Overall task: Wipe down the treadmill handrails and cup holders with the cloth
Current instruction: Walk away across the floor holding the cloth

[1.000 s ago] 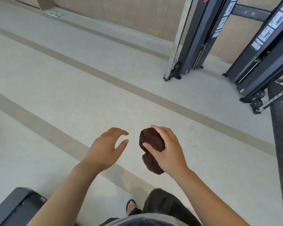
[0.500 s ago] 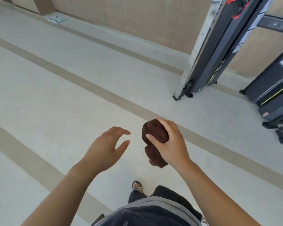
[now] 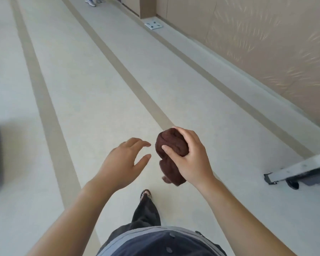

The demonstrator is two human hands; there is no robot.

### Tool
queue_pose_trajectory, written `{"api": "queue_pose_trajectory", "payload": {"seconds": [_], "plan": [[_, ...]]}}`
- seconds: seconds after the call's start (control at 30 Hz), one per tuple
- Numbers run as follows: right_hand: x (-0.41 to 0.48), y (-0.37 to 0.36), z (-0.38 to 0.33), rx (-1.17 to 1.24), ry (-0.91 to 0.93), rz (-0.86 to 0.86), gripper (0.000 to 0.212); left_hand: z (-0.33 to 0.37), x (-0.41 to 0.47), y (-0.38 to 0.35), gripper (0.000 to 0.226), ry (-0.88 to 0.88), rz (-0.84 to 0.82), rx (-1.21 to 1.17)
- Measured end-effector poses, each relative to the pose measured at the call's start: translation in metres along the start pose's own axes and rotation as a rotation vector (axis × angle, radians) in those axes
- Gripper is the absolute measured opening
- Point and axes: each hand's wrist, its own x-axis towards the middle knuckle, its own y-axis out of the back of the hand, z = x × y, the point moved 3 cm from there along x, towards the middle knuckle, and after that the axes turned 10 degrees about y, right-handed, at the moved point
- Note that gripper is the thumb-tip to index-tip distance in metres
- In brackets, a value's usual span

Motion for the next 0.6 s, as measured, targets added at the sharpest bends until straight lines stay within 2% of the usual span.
{"api": "queue_pose_trajectory", "payload": {"seconds": [0.17,0.43,0.6], "plan": [[0.152,-0.003,0.043,-0.021,0.027,0.03,0.047,-0.013,0.16,0.05,0.035,0.005,0.021,0.026],[0.348,0.02,0.161,-0.067,-0.065,0.195,0.047,0.017,0.423,0.065,0.033,-0.17,-0.061,-0.003],[0.493,0.024,0.25,-0.096,-0.084,0.15,0.047,0.02,0.589,0.069,0.034,-0.142,-0.102,0.042]]}}
